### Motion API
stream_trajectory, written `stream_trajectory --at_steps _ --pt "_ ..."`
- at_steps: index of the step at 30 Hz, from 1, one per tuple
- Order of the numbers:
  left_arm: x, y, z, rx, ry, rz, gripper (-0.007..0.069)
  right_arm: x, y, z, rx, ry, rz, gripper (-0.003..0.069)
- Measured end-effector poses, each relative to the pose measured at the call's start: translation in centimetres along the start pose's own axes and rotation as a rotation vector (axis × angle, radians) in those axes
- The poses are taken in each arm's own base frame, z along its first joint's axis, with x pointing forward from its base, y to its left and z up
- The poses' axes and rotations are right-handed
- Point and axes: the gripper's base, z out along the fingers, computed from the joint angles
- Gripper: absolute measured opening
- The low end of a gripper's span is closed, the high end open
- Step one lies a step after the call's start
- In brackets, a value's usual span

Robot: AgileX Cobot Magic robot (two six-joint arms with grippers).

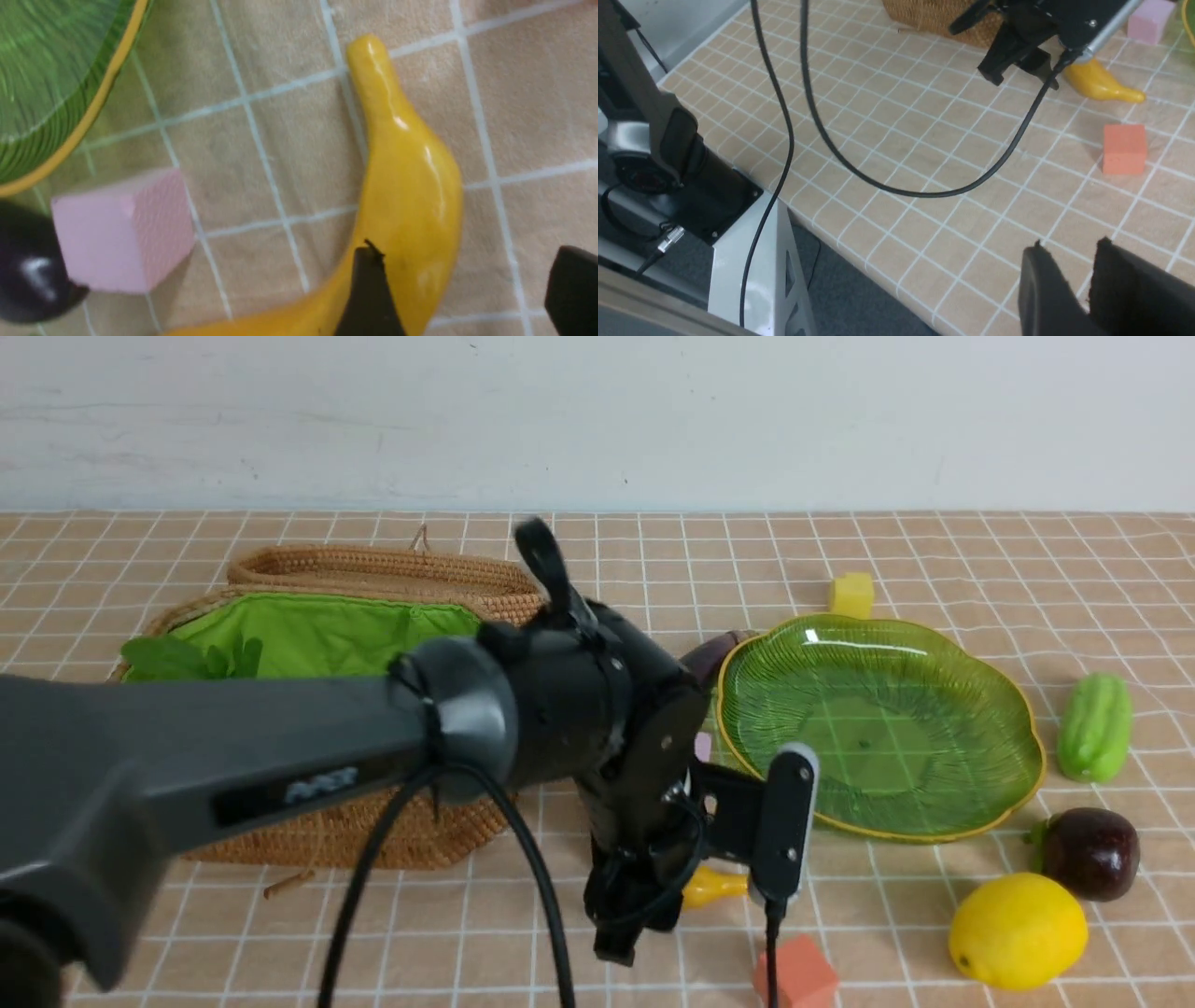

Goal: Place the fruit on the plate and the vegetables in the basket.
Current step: Use the left arm to grab a banana and put it into the right plate

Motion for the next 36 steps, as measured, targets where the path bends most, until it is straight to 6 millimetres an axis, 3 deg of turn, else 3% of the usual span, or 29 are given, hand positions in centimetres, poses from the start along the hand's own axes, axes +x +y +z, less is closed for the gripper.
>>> stream_trajectory --at_steps 4,8,10,12,16,18,22,25,27,28,29,30,32,34,35,36 --pt "-0.1 -0.2 2.1 0.007 0.003 0.016 0.0541 0.1 0.0 0.0 -0.003 0.008 0.000 0.0186" --pt "-0.1 -0.2 2.4 0.017 0.010 -0.029 0.0417 0.1 0.0 0.0 -0.004 0.009 0.001 0.0190" --pt "-0.1 -0.2 2.4 0.015 0.011 -0.062 0.0294 0.1 0.0 0.0 -0.004 0.009 0.001 0.0190" --pt "-0.3 -0.1 2.0 0.000 0.008 -0.088 0.0288 0.1 0.0 0.0 0.002 0.007 0.005 0.0190" --pt "-2.3 1.7 -2.4 -0.146 -0.105 -0.187 0.0293 -0.4 -1.0 -0.1 0.114 -0.045 0.052 0.0191" --pt "-4.3 3.9 -5.8 -0.289 -0.264 -0.276 0.0293 -0.9 -2.0 -0.3 0.215 -0.105 0.085 0.0192" --pt "-6.9 7.5 -8.5 -0.450 -0.507 -0.430 0.0293 -1.5 -2.8 -0.6 0.301 -0.193 0.127 0.0195" --pt "-8.3 9.4 -5.8 -0.481 -0.557 -0.461 0.0293 -1.6 -2.7 -0.5 0.288 -0.198 0.143 0.0195" --pt "-8.9 9.9 -2.9 -0.472 -0.549 -0.463 0.0293 -1.5 -2.6 -0.5 0.273 -0.189 0.153 0.0197" --pt "-8.9 9.9 -2.6 -0.469 -0.546 -0.463 0.0293 -1.5 -2.5 -0.5 0.272 -0.185 0.154 0.0197" --pt "-9.2 10.0 -0.2 -0.457 -0.536 -0.466 0.0312 -1.4 -2.4 -0.4 0.259 -0.173 0.162 0.0196" --pt "-9.3 9.8 2.0 -0.440 -0.524 -0.468 0.0357 -1.3 -2.4 -0.4 0.251 -0.162 0.168 0.0196" --pt "-9.4 9.4 3.8 -0.425 -0.513 -0.470 0.0423 -1.1 -2.3 -0.4 0.248 -0.142 0.171 0.0196" --pt "-9.4 9.2 4.8 -0.412 -0.507 -0.480 0.0546 -0.9 -2.4 -0.3 0.251 -0.126 0.177 0.0196" --pt "-9.4 9.2 4.8 -0.411 -0.508 -0.481 0.0555 -0.9 -2.4 -0.3 0.253 -0.124 0.177 0.0196" --pt "-9.4 9.2 4.6 -0.403 -0.519 -0.510 0.0613 -0.9 -2.5 -0.4 0.263 -0.123 0.183 0.0198"
